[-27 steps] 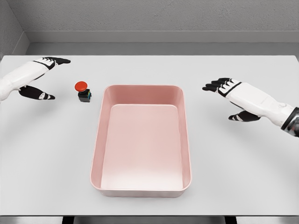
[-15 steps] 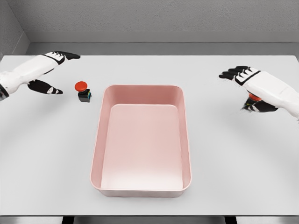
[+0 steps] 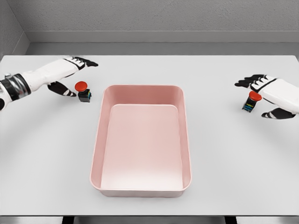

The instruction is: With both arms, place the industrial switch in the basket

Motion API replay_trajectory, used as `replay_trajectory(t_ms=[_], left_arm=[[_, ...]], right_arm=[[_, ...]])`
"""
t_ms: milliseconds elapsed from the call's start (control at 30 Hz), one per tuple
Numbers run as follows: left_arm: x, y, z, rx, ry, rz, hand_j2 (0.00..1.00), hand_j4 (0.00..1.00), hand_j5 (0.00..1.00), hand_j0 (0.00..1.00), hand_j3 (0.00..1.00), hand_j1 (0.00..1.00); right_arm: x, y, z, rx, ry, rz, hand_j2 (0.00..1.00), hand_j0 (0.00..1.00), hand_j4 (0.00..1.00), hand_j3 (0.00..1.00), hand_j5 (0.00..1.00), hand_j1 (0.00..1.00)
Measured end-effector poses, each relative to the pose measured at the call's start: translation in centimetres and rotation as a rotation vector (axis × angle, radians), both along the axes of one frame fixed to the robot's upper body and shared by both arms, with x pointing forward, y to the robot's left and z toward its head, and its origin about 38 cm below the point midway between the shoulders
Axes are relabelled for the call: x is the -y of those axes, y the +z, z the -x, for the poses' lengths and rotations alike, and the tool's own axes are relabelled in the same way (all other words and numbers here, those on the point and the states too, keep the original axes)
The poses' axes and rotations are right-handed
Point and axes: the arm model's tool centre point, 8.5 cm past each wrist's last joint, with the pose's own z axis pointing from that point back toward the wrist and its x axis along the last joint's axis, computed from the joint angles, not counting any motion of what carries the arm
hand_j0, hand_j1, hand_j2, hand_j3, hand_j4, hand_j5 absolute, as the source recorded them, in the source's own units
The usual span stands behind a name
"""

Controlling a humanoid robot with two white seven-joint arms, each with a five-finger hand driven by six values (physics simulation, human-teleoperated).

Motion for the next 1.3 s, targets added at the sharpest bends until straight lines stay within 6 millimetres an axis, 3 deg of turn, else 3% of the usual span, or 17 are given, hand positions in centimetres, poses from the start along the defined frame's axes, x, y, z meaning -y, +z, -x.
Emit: replay_trajectory(t_ms=[333, 467, 733, 967, 1200, 1300], left_arm=[[0.5, -1.0, -0.3, -0.024, -0.015, -0.057, 1.0, 1.0, 1.0, 1.0, 1.0, 1.0], [0.7, -1.5, -0.1, -0.041, -0.027, -0.077, 0.99, 0.99, 0.99, 0.99, 0.99, 0.99], [0.8, -2.0, 0.1, -0.061, -0.036, -0.096, 0.73, 0.73, 0.73, 0.73, 0.73, 0.73], [0.7, -2.1, 0.1, -0.074, -0.038, -0.107, 0.7, 0.7, 0.7, 0.7, 0.7, 0.7], [0.4, -2.1, 0.1, -0.076, -0.034, -0.111, 0.69, 0.69, 0.69, 0.69, 0.69, 0.69], [0.3, -2.1, 0.2, -0.076, -0.032, -0.113, 0.64, 0.64, 0.64, 0.64, 0.64, 0.64]], right_arm=[[2.6, -1.9, -1.3, -0.067, -0.083, -0.012, 1.0, 1.0, 1.0, 1.0, 1.0, 1.0], [2.7, -1.3, -2.7, -0.061, -0.089, -0.019, 1.0, 1.0, 1.0, 1.0, 1.0, 1.0], [2.2, -3.3, -4.2, -0.129, -0.082, -0.022, 1.0, 1.0, 1.0, 1.0, 1.0, 1.0], [2.8, -4.6, -5.0, -0.173, -0.111, 0.004, 1.0, 1.0, 1.0, 1.0, 1.0, 1.0], [2.6, -4.7, -6.3, -0.19, -0.114, 0.007, 1.0, 1.0, 1.0, 1.0, 1.0, 1.0], [2.6, -5.1, -6.4, -0.202, -0.116, 0.007, 1.0, 1.0, 1.0, 1.0, 1.0, 1.0]])
